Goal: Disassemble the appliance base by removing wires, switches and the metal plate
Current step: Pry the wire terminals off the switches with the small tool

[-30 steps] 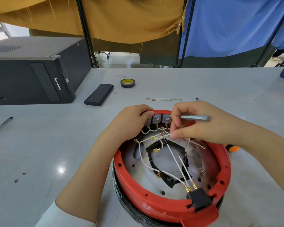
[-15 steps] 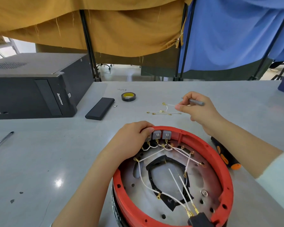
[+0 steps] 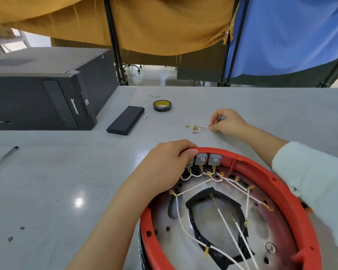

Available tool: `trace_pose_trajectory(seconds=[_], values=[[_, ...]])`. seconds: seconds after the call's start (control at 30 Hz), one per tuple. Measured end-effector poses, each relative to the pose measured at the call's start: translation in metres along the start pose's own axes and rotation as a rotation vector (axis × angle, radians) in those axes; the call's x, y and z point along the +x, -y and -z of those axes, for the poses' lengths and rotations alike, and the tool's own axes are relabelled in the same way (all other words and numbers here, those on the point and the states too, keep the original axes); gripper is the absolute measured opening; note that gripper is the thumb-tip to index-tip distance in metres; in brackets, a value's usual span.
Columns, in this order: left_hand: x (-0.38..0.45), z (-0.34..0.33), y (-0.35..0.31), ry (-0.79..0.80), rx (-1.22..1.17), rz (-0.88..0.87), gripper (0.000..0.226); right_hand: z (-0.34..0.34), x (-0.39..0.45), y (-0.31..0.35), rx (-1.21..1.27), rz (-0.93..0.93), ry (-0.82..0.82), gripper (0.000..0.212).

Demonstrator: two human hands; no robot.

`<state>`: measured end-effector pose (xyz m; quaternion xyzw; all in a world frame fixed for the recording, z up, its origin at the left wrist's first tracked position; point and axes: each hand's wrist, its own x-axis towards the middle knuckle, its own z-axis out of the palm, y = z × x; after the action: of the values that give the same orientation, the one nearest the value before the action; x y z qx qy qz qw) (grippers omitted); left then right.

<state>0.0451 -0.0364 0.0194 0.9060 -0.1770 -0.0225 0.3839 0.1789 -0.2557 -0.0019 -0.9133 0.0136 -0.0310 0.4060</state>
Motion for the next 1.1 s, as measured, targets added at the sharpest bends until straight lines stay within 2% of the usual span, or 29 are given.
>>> trace_pose_trajectory(seconds=[0.1,0.2,0.4,0.47,0.63,0.8,0.97,1.1], values=[[0.0,0.001,0.0,0.009,-0.008,0.002,0.023,0.007,-0.016,0.014,0.029,0.048,-0.053,0.018],[0.002,0.002,0.0,0.01,0.01,0.001,0.023,0.018,-0.05,0.039,0.207,0.09,-0.004,0.01],[0.008,0.004,-0.01,0.043,0.011,-0.001,0.022,0.022,-0.132,0.066,0.55,0.22,0.255,0.055],[0.009,0.004,-0.014,0.025,-0.009,-0.005,0.023,0.016,-0.147,0.065,0.548,0.236,0.249,0.063],[0.003,0.02,-0.015,-0.075,-0.356,0.108,0.02,0.014,-0.16,0.065,0.486,0.224,0.106,0.068],[-0.009,0.01,-0.002,-0.026,-0.128,0.127,0.034,0.01,-0.159,0.064,0.516,0.17,0.133,0.036],[-0.003,0.008,-0.006,0.025,-0.065,0.077,0.04,0.006,-0.147,0.072,0.253,0.321,0.101,0.046],[0.003,0.006,-0.004,0.049,-0.066,0.031,0.038,-0.001,-0.138,0.072,0.217,0.336,0.01,0.04]])
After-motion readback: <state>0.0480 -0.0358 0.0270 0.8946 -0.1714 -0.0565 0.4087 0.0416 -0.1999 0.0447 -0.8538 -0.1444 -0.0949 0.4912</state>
